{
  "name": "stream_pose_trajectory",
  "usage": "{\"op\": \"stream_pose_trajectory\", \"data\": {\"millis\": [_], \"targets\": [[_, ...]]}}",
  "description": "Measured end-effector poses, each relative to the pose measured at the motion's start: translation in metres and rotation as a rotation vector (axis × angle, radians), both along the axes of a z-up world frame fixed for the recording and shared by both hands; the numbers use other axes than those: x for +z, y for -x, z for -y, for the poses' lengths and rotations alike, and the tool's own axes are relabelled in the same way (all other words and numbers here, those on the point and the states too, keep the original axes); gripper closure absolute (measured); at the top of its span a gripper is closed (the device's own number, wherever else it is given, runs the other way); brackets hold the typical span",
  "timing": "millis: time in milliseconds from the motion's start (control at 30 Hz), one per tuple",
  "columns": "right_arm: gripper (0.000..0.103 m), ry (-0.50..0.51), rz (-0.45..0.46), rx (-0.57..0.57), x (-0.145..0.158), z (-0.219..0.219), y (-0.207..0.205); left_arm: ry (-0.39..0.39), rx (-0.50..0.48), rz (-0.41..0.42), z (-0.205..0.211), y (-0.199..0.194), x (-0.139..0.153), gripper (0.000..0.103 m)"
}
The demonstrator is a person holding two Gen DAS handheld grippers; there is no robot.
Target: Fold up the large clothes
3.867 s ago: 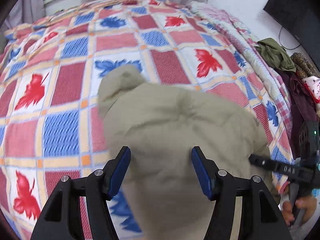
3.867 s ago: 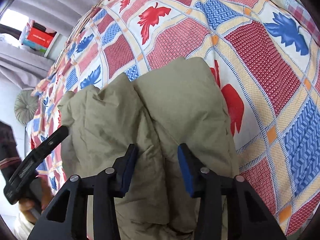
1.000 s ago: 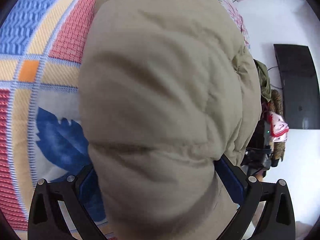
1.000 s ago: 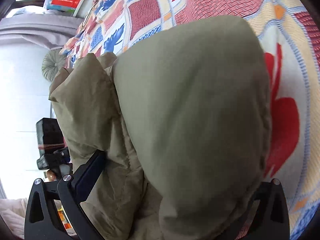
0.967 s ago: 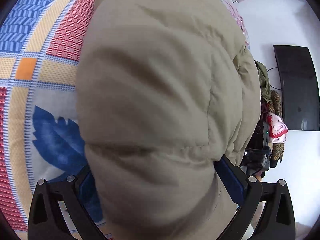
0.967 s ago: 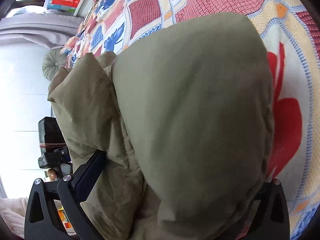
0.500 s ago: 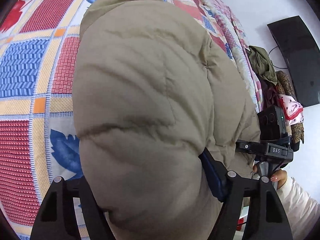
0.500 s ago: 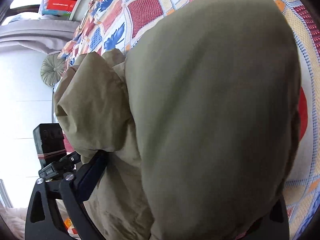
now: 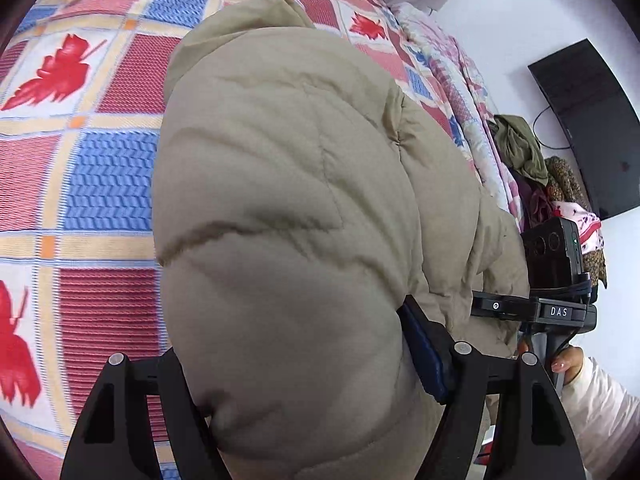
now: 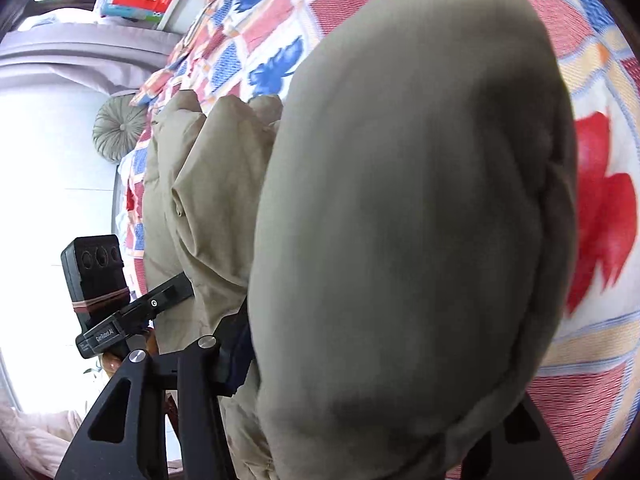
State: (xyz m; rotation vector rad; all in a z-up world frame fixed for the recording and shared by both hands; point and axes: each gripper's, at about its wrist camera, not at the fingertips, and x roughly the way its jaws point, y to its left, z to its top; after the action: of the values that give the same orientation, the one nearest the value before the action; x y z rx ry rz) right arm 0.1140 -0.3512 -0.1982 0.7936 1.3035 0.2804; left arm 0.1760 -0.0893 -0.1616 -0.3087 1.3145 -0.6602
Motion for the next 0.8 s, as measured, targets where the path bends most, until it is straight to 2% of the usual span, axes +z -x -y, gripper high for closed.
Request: {"op": "stream_pose_trajectory", "data": {"millis": [300,500,633,733,800], "targets": [[0.047,-0.015,0.059,0.076,0.015,-0.053,-0.053,-0.026,0.089,0.069,-0.089,-0.041,0.025,0.026],[0.047,-0.033,0.107,0.115,0.009,-0.085,-0.102,-0.084,0.153,0.13,-0.144,-0.084,0.031,0.026],[0.047,-0.039,0.114,0.123,-0.007,-0.106,-0.136,-0.15,0.192,0.146,-0.166,-0.107,0.017,0.026],[0.047,-0.023,0.097,0.122,-0.025,-0.116,-0.154,-0.209,0.211,0.128,-0.172,-0.12,-0.011,0.025],[0.047,0.007,0.074,0.127,-0.037,-0.127,-0.162,-0.212,0.231,0.122,-0.173,-0.124,-0.026,0.02]]}}
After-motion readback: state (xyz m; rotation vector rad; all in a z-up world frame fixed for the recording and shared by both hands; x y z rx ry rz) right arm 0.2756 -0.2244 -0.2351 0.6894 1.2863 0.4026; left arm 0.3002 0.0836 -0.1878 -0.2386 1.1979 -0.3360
